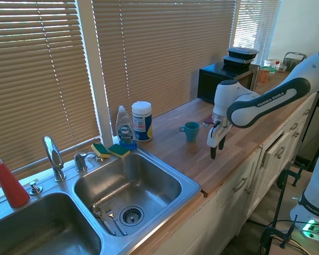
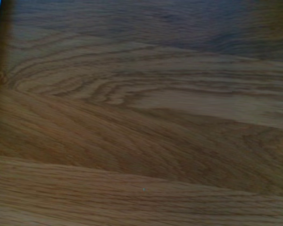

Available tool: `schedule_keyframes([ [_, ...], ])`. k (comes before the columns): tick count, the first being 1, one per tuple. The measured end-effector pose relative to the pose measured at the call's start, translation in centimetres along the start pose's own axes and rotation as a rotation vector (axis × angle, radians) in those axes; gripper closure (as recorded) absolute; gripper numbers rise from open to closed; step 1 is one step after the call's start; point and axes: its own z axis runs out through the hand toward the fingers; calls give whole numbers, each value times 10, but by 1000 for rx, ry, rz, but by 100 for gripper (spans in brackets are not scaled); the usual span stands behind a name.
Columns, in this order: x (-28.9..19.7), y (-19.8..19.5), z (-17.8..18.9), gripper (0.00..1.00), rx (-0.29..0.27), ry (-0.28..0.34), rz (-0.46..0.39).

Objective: Put the mug in the sink

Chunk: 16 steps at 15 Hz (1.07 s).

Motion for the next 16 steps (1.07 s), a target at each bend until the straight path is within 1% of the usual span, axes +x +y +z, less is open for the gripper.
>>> schedule_keyframes([
  [2,0,0,1,0,0,-1,1],
  [4,7,-1,-7,0,18,11,11],
  [6,23,-7,-31,0,59,45,33],
  [8,37,-13,-52,0,88,79,65],
  [10,55,-25,-75,0,108,112,113],
  [12,78,-41,-87,0,117,136,157],
  [14,102,-57,-85,0,109,153,199],
  [16,123,-71,-75,0,101,154,241],
])
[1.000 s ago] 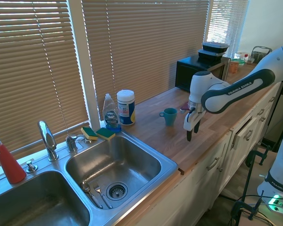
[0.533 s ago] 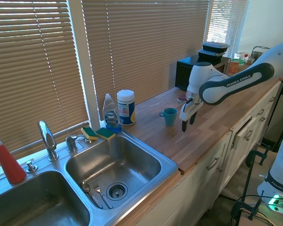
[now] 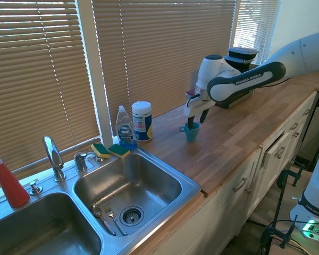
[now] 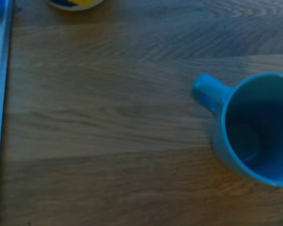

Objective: Put the mug in the sink

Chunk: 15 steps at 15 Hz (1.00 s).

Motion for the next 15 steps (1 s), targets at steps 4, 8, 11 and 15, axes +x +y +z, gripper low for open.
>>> schedule_keyframes([
  [4,27,-18,43,0,-21,-5,81],
  [8,46,-28,90,100,-28,-2,133],
  [11,48,-31,115,100,-42,-19,145],
  [15,49,-28,128,100,-50,-37,159],
])
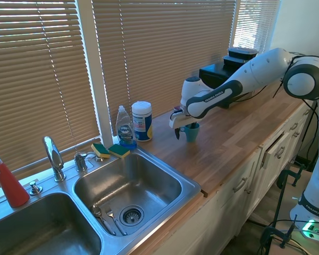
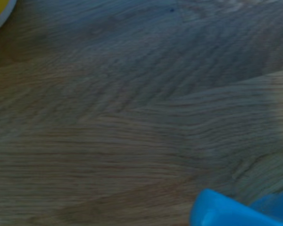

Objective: Put the mug in the sink

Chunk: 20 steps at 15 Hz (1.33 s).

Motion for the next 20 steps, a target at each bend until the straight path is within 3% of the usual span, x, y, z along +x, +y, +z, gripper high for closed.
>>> schedule_keyframes([
  [14,9,5,13,100,13,-20,-3],
  [20,-10,-7,-18,100,65,-6,-46],
])
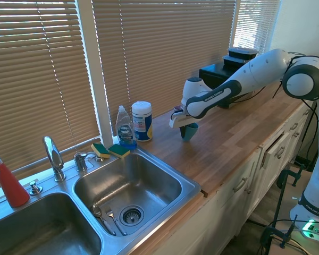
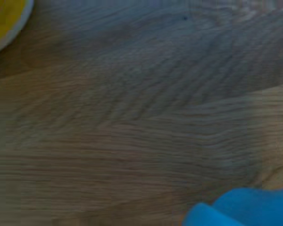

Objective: Put the mug in the sink

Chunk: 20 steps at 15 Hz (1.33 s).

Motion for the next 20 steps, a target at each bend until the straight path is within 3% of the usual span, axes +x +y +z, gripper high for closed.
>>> schedule_keyframes([
  [6,-102,-43,-91,100,64,57,-148],
  [10,-203,-91,-106,100,68,90,-263],
  [15,-277,-152,-32,100,17,80,-368],
  [20,-295,-179,66,100,-76,39,-407],
])
